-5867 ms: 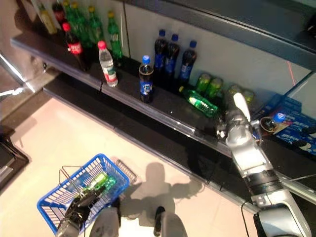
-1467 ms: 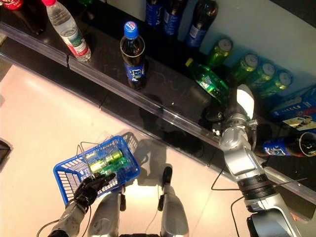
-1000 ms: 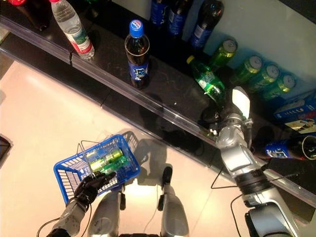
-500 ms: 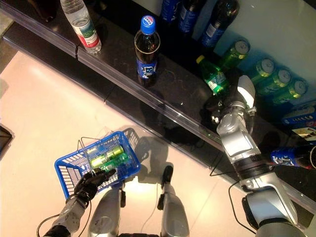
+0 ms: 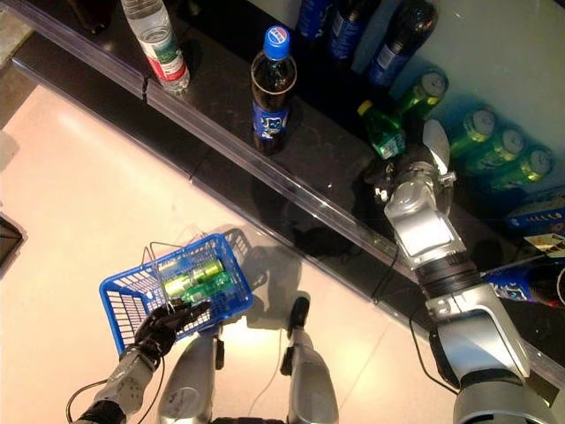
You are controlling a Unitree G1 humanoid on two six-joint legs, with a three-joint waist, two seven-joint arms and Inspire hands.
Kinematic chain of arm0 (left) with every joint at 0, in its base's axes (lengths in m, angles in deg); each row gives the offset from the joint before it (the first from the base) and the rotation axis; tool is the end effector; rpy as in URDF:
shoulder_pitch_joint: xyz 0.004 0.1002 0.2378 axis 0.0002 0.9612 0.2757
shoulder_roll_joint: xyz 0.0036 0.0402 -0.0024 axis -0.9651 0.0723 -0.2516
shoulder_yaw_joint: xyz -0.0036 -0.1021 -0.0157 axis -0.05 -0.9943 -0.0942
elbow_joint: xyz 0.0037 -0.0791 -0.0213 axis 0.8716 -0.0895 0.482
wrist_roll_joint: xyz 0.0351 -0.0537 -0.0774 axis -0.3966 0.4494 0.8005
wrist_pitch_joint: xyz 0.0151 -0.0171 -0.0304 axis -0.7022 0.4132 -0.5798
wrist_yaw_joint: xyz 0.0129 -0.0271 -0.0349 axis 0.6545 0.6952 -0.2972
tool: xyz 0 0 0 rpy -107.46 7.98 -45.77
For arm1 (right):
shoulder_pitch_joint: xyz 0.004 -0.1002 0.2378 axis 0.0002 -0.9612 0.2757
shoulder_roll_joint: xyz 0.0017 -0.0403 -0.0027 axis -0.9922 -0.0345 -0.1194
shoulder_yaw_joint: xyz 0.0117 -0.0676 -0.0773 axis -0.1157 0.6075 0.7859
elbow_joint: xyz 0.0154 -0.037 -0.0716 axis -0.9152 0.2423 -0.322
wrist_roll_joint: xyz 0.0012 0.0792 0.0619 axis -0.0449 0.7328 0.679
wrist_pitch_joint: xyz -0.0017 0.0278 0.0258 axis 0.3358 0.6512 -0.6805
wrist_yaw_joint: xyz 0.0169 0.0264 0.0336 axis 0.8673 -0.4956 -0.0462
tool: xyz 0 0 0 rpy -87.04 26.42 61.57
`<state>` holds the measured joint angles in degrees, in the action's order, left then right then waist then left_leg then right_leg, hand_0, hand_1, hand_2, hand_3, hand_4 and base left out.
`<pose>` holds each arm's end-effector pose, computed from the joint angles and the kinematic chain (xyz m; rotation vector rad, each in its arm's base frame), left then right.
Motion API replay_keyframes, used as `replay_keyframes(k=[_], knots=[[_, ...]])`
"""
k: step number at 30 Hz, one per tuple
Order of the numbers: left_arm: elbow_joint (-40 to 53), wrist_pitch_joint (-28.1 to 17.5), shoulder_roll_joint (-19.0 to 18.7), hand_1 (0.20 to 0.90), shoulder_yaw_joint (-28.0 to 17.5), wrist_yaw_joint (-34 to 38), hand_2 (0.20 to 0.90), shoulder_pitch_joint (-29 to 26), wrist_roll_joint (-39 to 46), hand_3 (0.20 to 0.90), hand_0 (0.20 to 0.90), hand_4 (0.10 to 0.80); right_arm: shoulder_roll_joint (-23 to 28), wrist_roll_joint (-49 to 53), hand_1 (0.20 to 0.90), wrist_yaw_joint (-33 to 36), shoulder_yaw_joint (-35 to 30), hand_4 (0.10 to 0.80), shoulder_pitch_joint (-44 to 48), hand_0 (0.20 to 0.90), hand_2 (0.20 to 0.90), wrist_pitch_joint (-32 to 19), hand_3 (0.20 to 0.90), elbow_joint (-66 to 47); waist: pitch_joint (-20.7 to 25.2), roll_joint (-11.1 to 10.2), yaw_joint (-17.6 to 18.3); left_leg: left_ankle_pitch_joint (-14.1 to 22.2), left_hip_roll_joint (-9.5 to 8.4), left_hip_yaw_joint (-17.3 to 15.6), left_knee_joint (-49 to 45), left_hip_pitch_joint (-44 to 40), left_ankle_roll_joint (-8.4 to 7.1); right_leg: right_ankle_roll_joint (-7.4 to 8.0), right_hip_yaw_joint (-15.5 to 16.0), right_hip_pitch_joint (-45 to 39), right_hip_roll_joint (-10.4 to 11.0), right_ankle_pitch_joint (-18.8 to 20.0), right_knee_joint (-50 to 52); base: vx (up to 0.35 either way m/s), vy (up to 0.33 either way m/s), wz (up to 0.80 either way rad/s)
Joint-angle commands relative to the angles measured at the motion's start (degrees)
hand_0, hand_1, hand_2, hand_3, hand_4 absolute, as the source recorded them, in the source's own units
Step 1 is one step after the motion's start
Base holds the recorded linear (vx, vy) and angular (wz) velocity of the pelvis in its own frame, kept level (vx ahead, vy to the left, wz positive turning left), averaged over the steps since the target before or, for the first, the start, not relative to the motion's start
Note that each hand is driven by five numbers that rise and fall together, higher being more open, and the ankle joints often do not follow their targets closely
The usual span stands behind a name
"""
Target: Pick up the drink and place into the basket.
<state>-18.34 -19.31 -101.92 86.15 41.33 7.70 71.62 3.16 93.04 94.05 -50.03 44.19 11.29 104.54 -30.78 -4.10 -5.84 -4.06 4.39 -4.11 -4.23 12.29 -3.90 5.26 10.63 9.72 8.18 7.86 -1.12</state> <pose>0.1792 0.2192 -0.0596 -0.4496 0.5329 0.2421 0.3301 -0.2305 0.2019 -0.7295 0.1211 -0.4893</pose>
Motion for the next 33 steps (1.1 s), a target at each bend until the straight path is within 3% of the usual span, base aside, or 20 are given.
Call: replay_keyframes(k=[1, 13, 22, 26, 33], knots=[[10.2, -4.3, -4.4, 0.3, 0.2, -1.6, 0.3, 1.4, 0.1, 0.2, 0.3, 0.1, 5.1, 2.1, 0.3, -1.3, 5.1, 0.1, 6.1, 0.3, 0.3, -0.6, 0.2, 2.8, 1.0, 0.5, -1.9, 5.8, -2.65, -0.5, -7.4, 1.3, 3.86, -0.88, 0.2, 2.5, -0.2, -6.4, 10.8, -0.001, -0.015, 0.04], [10.1, -4.8, -4.7, 0.3, 1.3, -2.7, 0.3, 0.7, 0.8, 0.2, 0.3, 0.1, 4.6, 4.8, 0.3, -2.3, 7.6, 0.1, 6.9, 0.3, 0.3, -2.9, 0.2, 12.8, 1.0, 1.5, -2.4, 5.7, -2.99, -0.4, -7.7, 1.8, 3.92, -1.38, 1.2, 3.2, -0.3, -7.1, 12.1, -0.025, 0.003, 0.01], [10.5, -5.3, -4.8, 0.3, 0.8, -2.8, 0.3, 0.8, 1.2, 0.2, 0.3, 0.1, 5.0, 6.1, 0.3, -0.5, 6.3, 0.1, 4.3, 0.3, 0.3, -6.3, 0.2, 12.7, 1.0, 1.6, -2.1, 6.0, -2.82, -0.7, -8.2, 1.2, 3.83, -1.79, 1.7, 2.4, -0.5, -7.8, 12.8, -0.043, 0.001, 0.01], [12.0, -7.3, -4.7, 0.3, -0.3, -3.3, 0.3, 1.9, 1.8, 0.2, 0.3, 0.1, 5.7, 7.4, 0.3, 2.1, 1.7, 0.1, -0.6, 0.3, 0.3, -9.5, 0.2, 5.2, 1.0, 1.4, -1.3, 5.9, -2.51, -1.2, -7.2, -0.6, 3.64, -1.95, 1.6, 1.1, -1.1, -8.5, 12.9, -0.07, -0.005, 0.02], [14.0, -10.9, -3.1, 0.3, -3.3, -3.0, 0.3, 3.0, 2.7, 0.2, 0.3, 0.1, 3.9, 4.7, 0.3, -0.1, -6.8, 0.1, -14.5, 0.3, 0.3, -14.7, 0.2, -12.9, 2.2, 0.6, 1.3, 6.1, -1.96, -2.4, -6.2, -3.2, 3.58, -2.27, 0.8, -0.6, -1.9, -9.5, 12.9, -0.027, 0.007, -0.02]])
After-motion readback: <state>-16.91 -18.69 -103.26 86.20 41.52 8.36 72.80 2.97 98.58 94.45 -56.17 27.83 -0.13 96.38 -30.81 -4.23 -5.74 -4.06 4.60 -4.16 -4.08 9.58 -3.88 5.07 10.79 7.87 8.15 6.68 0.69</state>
